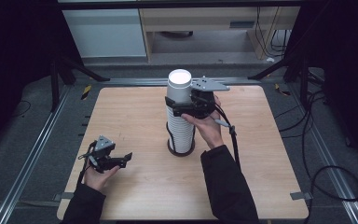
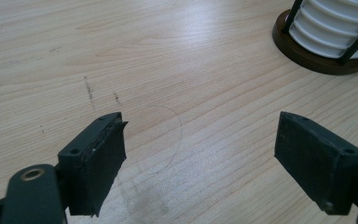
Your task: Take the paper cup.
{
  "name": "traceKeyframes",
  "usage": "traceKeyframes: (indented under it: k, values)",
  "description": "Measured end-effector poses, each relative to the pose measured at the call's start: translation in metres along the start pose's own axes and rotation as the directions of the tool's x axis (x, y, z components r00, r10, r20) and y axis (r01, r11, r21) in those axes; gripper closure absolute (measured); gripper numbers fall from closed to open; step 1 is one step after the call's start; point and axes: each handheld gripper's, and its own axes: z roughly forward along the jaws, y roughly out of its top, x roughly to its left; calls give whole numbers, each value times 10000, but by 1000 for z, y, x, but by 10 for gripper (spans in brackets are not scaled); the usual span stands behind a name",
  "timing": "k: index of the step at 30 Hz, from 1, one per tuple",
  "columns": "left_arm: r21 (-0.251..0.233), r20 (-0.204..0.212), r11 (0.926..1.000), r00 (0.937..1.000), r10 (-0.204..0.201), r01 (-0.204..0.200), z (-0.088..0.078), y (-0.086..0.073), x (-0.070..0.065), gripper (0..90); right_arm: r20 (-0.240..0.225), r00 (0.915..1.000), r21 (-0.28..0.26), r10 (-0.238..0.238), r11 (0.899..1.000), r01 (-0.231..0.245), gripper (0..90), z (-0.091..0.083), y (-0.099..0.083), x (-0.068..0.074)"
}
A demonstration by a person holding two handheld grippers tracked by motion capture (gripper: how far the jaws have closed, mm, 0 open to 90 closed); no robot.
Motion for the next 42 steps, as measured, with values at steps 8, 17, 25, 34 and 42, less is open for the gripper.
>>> traceKeyframes:
  k: [8,17,25,34,42]
  values:
    - [19,-14,10000,10000,-7,7,0,0,0,157,31,9999,36,-152,9999,152,126,-2,2,1]
    - [20,-9,10000,10000,-29,29,0,0,0,156,-33,9996,-431,-273,9987,272,134,-12,19,2]
    - [29,5,10000,10000,-33,33,0,0,1,156,-202,9995,-642,-245,9977,232,139,-17,32,2]
    - [27,7,10000,10000,-43,43,0,0,1,156,-237,9986,-989,-465,9941,440,140,-25,50,4]
    - [5,9,10000,10000,-75,75,-1,0,1,155,-181,9979,-1511,-623,9868,588,139,-44,69,3]
